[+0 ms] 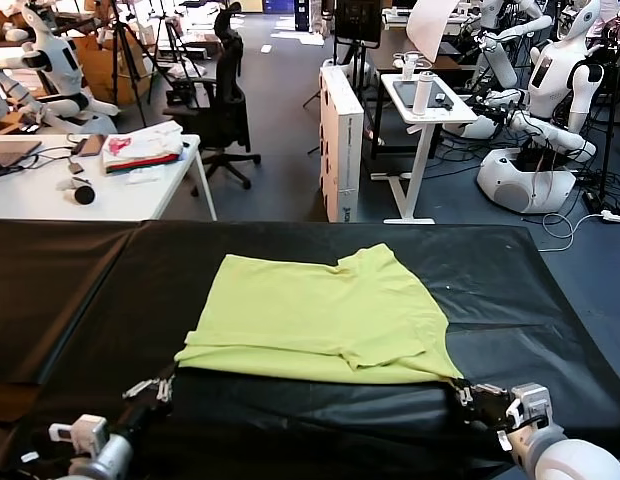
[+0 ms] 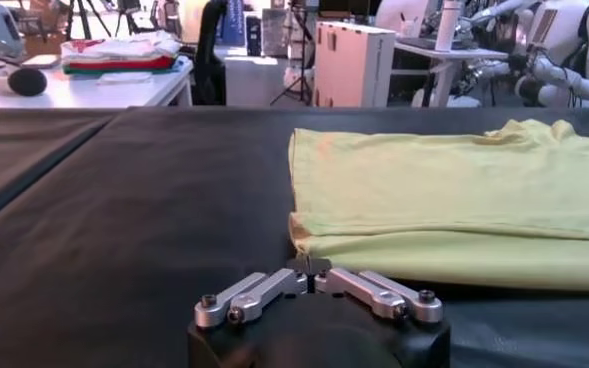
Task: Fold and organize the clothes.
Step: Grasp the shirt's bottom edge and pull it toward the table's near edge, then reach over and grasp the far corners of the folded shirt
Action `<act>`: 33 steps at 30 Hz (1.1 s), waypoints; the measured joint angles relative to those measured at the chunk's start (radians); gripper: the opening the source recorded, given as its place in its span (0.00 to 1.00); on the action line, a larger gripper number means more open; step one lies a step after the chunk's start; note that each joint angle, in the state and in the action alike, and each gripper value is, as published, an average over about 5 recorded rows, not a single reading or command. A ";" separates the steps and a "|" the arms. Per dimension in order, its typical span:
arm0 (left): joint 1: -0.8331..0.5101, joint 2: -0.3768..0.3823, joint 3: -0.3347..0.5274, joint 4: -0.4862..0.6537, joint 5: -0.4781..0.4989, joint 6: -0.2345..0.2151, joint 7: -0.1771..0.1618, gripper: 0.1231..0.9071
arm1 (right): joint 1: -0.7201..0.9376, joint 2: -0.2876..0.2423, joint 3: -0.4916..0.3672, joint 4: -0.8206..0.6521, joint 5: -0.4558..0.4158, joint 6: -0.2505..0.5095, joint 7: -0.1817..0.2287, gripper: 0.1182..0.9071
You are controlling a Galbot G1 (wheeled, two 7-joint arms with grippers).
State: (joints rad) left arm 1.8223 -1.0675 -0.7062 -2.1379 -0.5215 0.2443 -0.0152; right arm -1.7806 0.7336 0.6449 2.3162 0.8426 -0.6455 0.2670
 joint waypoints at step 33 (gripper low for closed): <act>-0.422 0.032 -0.008 0.047 -0.317 0.401 -0.130 1.00 | 0.759 0.078 -0.287 -0.377 0.097 -0.003 -0.021 1.00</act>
State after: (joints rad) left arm 1.4006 -1.0358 -0.7145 -2.0910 -0.8383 0.6455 -0.1449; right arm -1.0217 0.8119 0.3580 1.9392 0.9393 -0.6487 0.2462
